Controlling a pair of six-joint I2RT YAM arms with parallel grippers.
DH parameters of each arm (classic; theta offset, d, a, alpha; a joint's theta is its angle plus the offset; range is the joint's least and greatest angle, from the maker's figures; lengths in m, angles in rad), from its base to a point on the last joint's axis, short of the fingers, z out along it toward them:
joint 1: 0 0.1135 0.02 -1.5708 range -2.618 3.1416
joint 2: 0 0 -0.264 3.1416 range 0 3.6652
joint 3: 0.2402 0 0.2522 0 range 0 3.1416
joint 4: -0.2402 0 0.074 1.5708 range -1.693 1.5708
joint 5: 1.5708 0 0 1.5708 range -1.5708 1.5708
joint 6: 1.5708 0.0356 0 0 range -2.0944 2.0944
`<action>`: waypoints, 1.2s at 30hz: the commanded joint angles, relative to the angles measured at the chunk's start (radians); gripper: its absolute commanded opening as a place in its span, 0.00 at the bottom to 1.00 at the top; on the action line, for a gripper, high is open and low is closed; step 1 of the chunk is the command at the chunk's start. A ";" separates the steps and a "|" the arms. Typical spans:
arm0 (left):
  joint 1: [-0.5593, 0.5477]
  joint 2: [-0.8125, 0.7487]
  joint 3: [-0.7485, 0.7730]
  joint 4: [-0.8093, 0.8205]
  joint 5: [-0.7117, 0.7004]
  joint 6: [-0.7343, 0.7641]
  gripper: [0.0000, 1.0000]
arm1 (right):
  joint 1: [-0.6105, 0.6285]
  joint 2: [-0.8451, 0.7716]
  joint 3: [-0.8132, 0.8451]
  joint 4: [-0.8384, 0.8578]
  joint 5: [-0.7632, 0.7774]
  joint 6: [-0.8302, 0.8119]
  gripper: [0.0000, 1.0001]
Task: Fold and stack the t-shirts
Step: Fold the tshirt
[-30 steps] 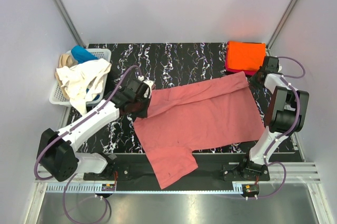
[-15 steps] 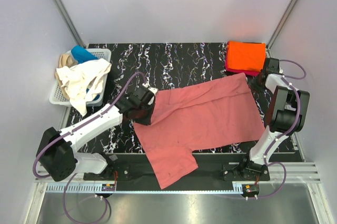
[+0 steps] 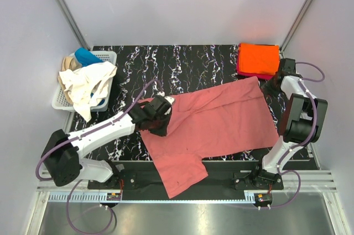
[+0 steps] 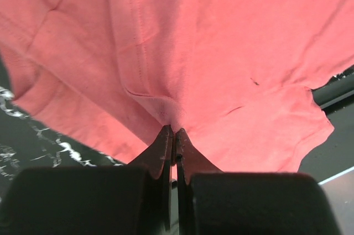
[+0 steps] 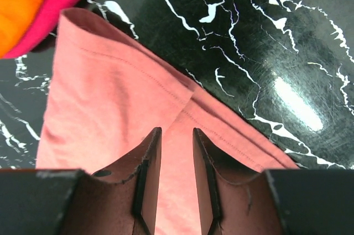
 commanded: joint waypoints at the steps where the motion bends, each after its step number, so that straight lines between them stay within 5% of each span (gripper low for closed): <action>1: -0.028 0.034 0.031 0.057 0.021 -0.047 0.00 | -0.004 -0.075 0.011 -0.014 -0.007 0.007 0.36; 7: -0.043 0.094 0.020 0.075 0.011 -0.075 0.02 | -0.004 -0.103 0.018 -0.037 -0.016 0.006 0.36; 12: -0.042 0.091 0.067 0.046 0.010 -0.040 0.36 | 0.006 -0.147 0.003 -0.042 -0.092 0.013 0.37; 16: 0.015 0.099 0.233 -0.084 -0.157 0.055 0.48 | 0.063 -0.201 -0.031 -0.033 -0.155 0.036 0.37; 24: 0.390 0.307 0.408 -0.074 -0.159 0.158 0.43 | 0.363 -0.208 -0.139 0.111 -0.223 0.092 0.37; 36: 0.550 0.631 0.444 0.006 -0.125 0.125 0.29 | 0.804 0.081 0.112 0.194 -0.264 -0.008 0.37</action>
